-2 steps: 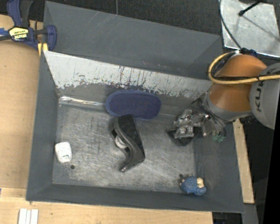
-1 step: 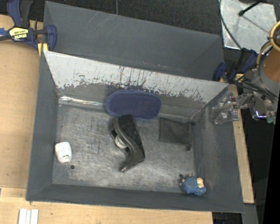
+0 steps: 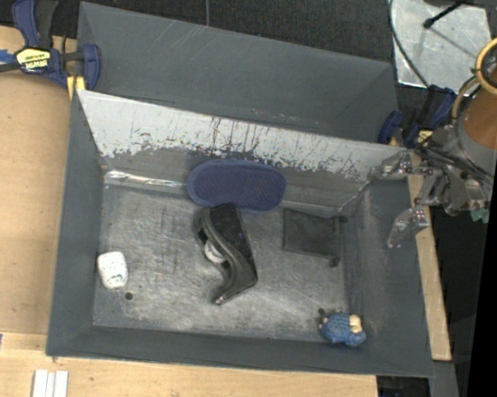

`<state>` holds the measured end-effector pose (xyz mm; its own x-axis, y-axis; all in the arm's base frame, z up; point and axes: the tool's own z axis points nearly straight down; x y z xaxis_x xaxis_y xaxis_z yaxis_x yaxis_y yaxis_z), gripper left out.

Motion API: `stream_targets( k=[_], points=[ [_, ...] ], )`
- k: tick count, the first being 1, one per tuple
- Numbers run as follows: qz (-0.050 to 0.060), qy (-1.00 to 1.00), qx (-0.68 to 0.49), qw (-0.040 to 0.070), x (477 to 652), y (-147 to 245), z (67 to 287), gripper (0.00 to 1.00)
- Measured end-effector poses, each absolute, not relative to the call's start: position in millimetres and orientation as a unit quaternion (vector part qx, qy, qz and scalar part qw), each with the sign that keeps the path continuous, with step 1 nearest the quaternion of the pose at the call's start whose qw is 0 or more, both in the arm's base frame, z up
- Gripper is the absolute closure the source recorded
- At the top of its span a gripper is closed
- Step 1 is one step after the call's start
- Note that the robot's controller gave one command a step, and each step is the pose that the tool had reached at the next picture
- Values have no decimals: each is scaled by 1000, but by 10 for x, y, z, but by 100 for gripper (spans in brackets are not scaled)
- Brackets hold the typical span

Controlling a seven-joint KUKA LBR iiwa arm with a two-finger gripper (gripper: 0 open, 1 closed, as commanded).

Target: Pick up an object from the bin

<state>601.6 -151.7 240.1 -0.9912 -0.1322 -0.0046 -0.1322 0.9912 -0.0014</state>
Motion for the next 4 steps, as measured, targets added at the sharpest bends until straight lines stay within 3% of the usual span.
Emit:
stream_targets(
  k=[1, 2, 3, 4],
  points=[
    [1, 989, -148, -1, 6189, -1380, 1055, 0],
    [0, 989, -148, 2, 6205, -1387, 1103, 100],
    [0, 989, -148, 2, 6205, -1388, 1103, 0],
    [0, 993, -121, 2, 6238, -1333, 776, 0]
  ],
)
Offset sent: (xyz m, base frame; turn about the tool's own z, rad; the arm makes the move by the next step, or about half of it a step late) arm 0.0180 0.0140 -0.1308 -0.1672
